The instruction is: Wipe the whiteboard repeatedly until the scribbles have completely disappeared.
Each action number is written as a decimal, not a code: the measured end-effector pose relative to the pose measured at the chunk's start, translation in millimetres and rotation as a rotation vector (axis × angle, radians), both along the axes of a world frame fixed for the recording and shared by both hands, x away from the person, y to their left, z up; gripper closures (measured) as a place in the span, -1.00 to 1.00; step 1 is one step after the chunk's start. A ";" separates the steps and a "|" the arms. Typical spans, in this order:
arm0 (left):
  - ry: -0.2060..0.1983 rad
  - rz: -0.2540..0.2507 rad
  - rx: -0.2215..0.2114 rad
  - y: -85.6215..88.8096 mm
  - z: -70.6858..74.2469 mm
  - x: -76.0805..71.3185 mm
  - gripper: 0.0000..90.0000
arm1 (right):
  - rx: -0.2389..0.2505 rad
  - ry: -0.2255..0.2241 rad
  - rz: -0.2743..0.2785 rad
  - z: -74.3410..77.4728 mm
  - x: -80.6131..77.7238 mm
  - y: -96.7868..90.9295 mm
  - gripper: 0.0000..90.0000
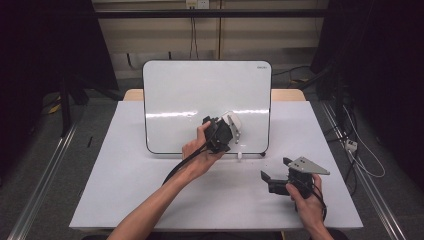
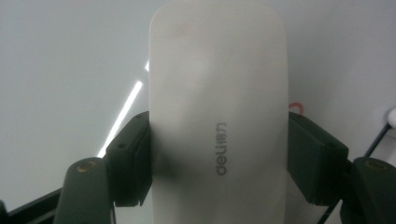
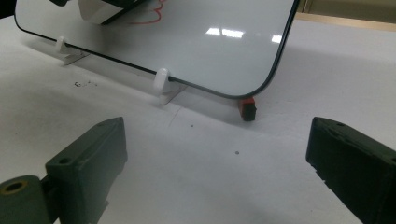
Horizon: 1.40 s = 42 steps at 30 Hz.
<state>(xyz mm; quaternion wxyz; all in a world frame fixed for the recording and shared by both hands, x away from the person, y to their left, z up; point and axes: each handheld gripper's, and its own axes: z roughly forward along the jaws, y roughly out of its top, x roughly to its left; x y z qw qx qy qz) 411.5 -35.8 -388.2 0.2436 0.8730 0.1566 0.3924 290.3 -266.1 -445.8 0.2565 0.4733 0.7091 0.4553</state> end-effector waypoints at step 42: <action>0.032 -0.013 -0.051 3.6 4.5 5.1 -0.31 | 0.000 0.004 0.001 -0.1 -0.7 -1.6 -0.88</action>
